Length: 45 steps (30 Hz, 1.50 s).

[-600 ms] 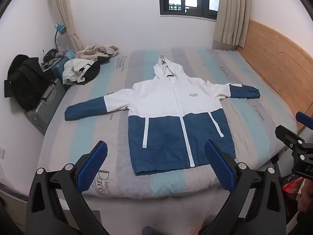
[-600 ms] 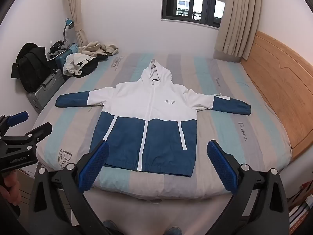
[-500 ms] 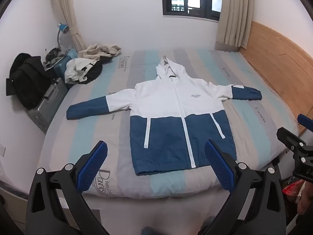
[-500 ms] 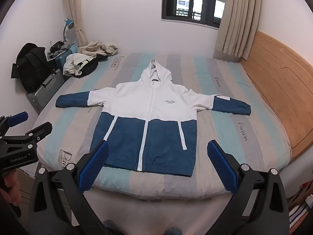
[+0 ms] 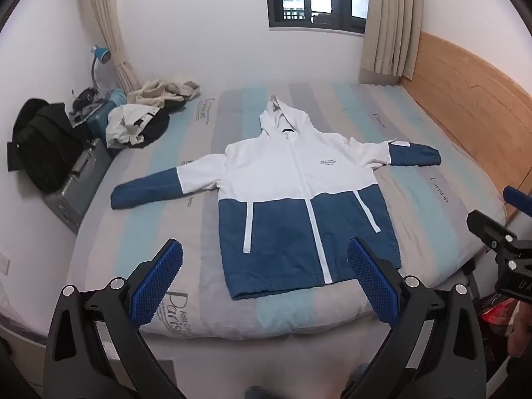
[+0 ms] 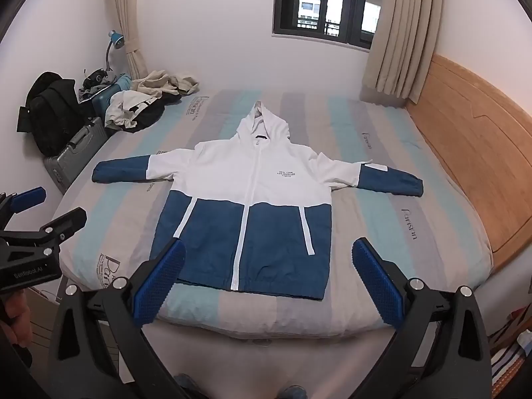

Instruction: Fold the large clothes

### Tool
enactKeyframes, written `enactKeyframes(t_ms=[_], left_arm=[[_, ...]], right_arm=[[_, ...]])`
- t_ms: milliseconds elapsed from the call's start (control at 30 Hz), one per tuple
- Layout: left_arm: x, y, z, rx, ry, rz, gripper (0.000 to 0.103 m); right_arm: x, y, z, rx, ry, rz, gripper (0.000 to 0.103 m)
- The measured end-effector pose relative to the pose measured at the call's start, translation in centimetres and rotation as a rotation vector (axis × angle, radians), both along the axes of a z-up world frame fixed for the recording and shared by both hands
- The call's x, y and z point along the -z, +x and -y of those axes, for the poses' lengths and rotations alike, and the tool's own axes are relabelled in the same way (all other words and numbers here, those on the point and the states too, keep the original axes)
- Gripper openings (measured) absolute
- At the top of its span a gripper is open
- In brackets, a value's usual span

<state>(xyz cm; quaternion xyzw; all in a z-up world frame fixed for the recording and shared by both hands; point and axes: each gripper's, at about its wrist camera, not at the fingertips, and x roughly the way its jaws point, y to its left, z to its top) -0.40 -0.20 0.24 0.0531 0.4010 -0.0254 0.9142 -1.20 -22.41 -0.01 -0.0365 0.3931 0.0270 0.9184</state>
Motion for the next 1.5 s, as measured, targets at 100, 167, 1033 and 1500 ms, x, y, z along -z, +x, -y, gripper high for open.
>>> enactKeyframes(t_ms=[100, 167, 1033, 1500], left_arm=[[-0.1, 0.2, 0.0, 0.012, 0.001, -0.004, 0.097], [-0.1, 0.3, 0.0, 0.013, 0.0, -0.003, 0.097], [0.2, 0.7, 0.2, 0.0, -0.026, -0.008, 0.097], [0.3, 0.6, 0.3, -0.002, -0.027, -0.007, 0.097]], right_arm=[[-0.6, 0.0, 0.2, 0.004, 0.0, 0.002, 0.096], [-0.5, -0.1, 0.2, 0.004, 0.0, 0.002, 0.096], [-0.3, 0.0, 0.7, 0.013, -0.004, 0.003, 0.096], [-0.6, 0.3, 1.1, 0.007, -0.006, 0.002, 0.096]])
